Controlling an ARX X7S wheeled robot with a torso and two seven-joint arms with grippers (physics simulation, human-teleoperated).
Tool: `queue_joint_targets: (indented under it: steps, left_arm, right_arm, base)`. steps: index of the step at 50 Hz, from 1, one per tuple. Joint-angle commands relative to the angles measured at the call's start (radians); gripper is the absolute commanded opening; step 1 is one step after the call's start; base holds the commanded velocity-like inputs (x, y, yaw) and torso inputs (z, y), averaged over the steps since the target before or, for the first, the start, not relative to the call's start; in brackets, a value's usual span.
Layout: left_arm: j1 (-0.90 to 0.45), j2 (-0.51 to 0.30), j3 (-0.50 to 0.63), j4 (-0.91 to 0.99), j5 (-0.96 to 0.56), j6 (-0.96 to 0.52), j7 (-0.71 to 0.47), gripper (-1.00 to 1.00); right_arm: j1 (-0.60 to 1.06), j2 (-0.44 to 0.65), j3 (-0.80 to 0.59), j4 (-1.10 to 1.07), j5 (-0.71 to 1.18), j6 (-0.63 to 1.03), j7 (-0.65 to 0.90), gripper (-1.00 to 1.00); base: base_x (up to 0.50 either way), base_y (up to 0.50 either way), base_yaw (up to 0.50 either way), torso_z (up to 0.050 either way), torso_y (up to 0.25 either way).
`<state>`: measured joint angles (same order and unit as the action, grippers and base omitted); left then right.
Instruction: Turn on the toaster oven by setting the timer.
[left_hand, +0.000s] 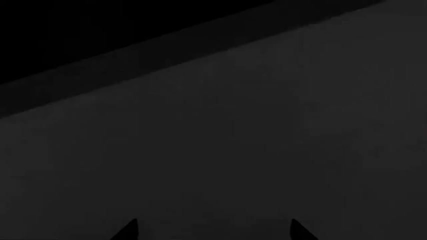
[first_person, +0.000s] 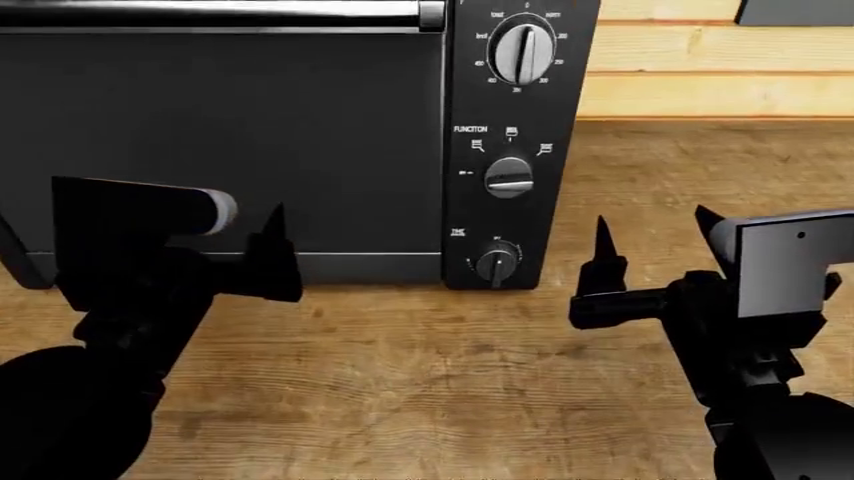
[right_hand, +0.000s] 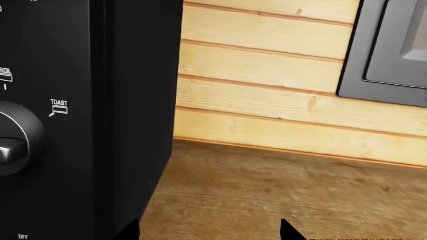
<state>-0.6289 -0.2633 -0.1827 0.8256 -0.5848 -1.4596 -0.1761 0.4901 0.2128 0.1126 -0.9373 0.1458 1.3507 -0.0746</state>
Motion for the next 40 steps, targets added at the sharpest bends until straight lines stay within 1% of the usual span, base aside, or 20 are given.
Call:
queue_joint_targets:
  steps: [1,15,18,21,24,26,27,29,32,33,35,38,40]
  left_arm:
    - [-0.010,0.003,-0.017,-0.042,-0.047,0.020,-0.019,1.00]
    - [-0.032,0.003,-0.016,-0.052,-0.063,0.012,-0.034,1.00]
    - [-0.043,-0.006,-0.047,-0.035,-0.076,-0.022,-0.042,1.00]
    - [-0.059,-0.026,-0.076,-0.022,-0.082,-0.048,-0.052,1.00]
    - [-0.070,-0.044,-0.094,-0.010,-0.091,-0.067,-0.061,1.00]
    - [-0.075,-0.057,-0.104,0.002,-0.101,-0.079,-0.063,1.00]
    - [-0.075,-0.073,-0.112,0.016,-0.109,-0.089,-0.063,1.00]
    - [-0.078,-0.108,-0.143,0.038,-0.168,-0.109,-0.088,1.00]
    - [-0.078,-0.161,-0.154,0.039,-0.295,-0.109,-0.197,1.00]
    - [-0.074,-0.176,-0.160,0.038,-0.325,-0.108,-0.226,1.00]
    - [-0.076,-0.201,-0.168,0.032,-0.360,-0.106,-0.272,1.00]
    - [-0.058,-0.250,-0.204,0.029,-0.392,-0.087,-0.272,1.00]
    - [-0.056,-0.267,-0.243,0.037,-0.423,-0.086,-0.264,1.00]
  right_arm:
    - [-0.001,-0.002,0.000,-0.009,0.001,0.004,0.013,1.00]
    - [0.026,0.007,-0.007,-0.049,0.015,0.076,0.021,1.00]
    - [0.051,0.005,0.001,-0.062,0.025,0.127,0.016,1.00]
    - [0.089,0.002,0.011,-0.081,0.046,0.214,0.009,1.00]
    - [0.088,0.018,0.022,-0.065,0.118,0.220,0.055,1.00]
    - [0.094,0.051,0.051,-0.050,0.270,0.220,0.163,1.00]
    - [0.102,0.077,0.079,-0.036,0.407,0.220,0.259,1.00]
    - [0.131,0.143,0.145,0.024,0.707,0.219,0.557,1.00]
    - [0.172,0.192,0.165,0.094,1.157,0.216,0.873,1.00]
    - [0.182,0.203,0.159,0.106,1.267,0.213,0.950,1.00]
    - [0.190,0.215,0.145,0.131,1.368,0.200,1.050,1.00]
    - [0.197,0.228,0.119,0.154,1.457,0.174,1.140,1.00]
    - [0.200,0.235,0.106,0.168,1.492,0.159,1.176,1.00]
  base:
    - [0.00,0.00,0.00,0.000,0.000]
    - [0.00,0.00,0.00,0.000,0.000]
    - [0.00,0.00,0.00,0.000,0.000]
    - [0.00,0.00,0.00,0.000,0.000]
    - [0.00,0.00,0.00,0.000,0.000]
    - [0.00,0.00,0.00,0.000,0.000]
    - [0.00,0.00,0.00,0.000,0.000]
    - [0.00,0.00,0.00,0.000,0.000]
    - [0.00,0.00,0.00,0.000,0.000]
    - [0.00,0.00,0.00,0.000,0.000]
    - [0.00,0.00,0.00,0.000,0.000]
    - [0.00,0.00,0.00,0.000,0.000]
    - [0.00,0.00,0.00,0.000,0.000]
